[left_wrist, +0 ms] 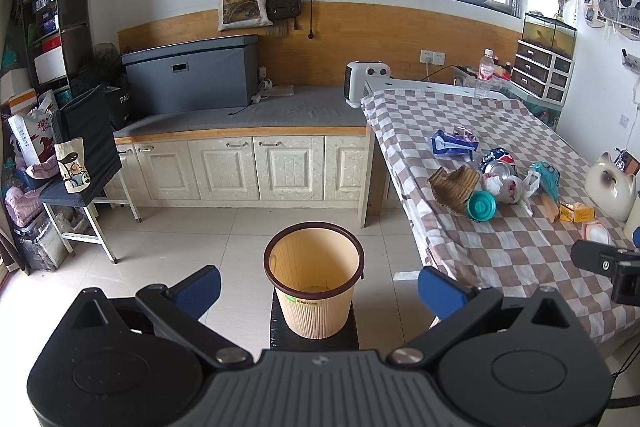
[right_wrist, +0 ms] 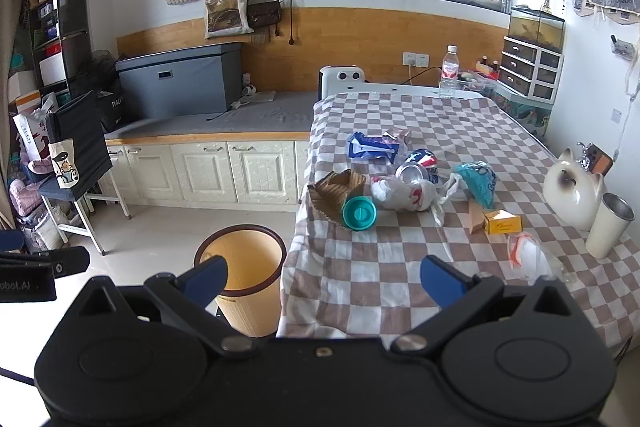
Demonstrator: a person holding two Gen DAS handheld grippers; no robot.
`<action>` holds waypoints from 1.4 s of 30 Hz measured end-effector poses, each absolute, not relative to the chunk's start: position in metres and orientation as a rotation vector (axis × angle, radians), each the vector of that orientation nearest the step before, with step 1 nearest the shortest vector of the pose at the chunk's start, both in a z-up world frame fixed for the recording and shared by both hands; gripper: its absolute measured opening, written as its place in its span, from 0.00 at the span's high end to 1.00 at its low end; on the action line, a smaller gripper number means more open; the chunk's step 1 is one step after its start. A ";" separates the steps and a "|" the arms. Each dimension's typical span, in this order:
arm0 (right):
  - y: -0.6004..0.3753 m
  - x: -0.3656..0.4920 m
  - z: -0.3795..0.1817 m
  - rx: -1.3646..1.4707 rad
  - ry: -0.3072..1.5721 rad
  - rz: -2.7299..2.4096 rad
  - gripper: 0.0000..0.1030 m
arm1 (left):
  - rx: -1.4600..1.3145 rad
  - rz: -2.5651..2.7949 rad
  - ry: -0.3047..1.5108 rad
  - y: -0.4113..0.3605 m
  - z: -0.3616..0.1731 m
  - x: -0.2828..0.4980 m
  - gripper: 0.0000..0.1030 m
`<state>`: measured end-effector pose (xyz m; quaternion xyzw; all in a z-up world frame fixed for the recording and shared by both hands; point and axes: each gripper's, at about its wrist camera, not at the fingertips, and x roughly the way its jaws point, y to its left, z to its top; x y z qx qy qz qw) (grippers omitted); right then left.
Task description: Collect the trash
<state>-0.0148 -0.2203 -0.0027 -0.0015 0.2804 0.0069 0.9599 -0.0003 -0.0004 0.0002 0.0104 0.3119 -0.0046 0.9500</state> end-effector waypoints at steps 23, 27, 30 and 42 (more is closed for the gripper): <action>-0.221 -0.015 -0.003 0.000 0.570 0.014 0.00 | 0.020 -0.010 0.636 0.000 0.000 0.000 0.00; -0.221 -0.015 -0.003 0.001 0.571 0.014 0.00 | 0.019 -0.010 0.637 0.000 0.000 0.000 0.00; -0.221 -0.014 -0.003 0.001 0.571 0.014 0.00 | 0.020 -0.010 0.636 0.000 0.000 0.000 0.00; -0.222 -0.014 -0.005 0.001 0.565 0.013 0.00 | 0.020 -0.002 0.635 -0.016 -0.011 -0.004 0.00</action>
